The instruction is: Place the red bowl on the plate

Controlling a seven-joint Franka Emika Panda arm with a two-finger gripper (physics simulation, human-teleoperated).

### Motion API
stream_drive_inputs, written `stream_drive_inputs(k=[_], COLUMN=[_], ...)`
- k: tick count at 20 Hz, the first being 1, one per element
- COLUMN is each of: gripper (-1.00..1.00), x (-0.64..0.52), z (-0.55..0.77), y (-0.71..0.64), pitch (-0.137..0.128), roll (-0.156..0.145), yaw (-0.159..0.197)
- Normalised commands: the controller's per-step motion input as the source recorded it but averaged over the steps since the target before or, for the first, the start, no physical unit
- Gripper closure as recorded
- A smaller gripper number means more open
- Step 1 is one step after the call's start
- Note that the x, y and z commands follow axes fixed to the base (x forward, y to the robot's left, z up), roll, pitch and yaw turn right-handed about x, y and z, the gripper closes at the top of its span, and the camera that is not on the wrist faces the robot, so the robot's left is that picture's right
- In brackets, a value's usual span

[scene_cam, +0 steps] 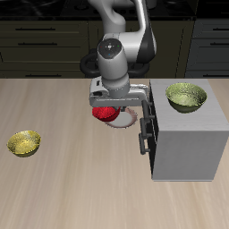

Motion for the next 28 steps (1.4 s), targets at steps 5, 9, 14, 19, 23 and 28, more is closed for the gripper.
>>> stream_drive_inputs(k=[5, 9, 14, 19, 23, 28], gripper=[1.0, 1.0, 1.0, 1.0, 1.0, 1.0], x=[-0.26, -0.14, -0.08, -0.04, -0.02, 0.01], z=[0.11, 0.05, -0.16, -0.1, -0.13, -0.14], y=[0.05, -0.07, -0.05, 0.03, 0.14, 0.24], pitch=[-0.101, -0.064, -0.005, 0.009, 0.051, 0.05], roll=[-0.033, -0.053, -0.038, -0.003, 0.039, 0.068], yaw=[0.032, -0.003, -0.001, -0.009, -0.065, -0.031])
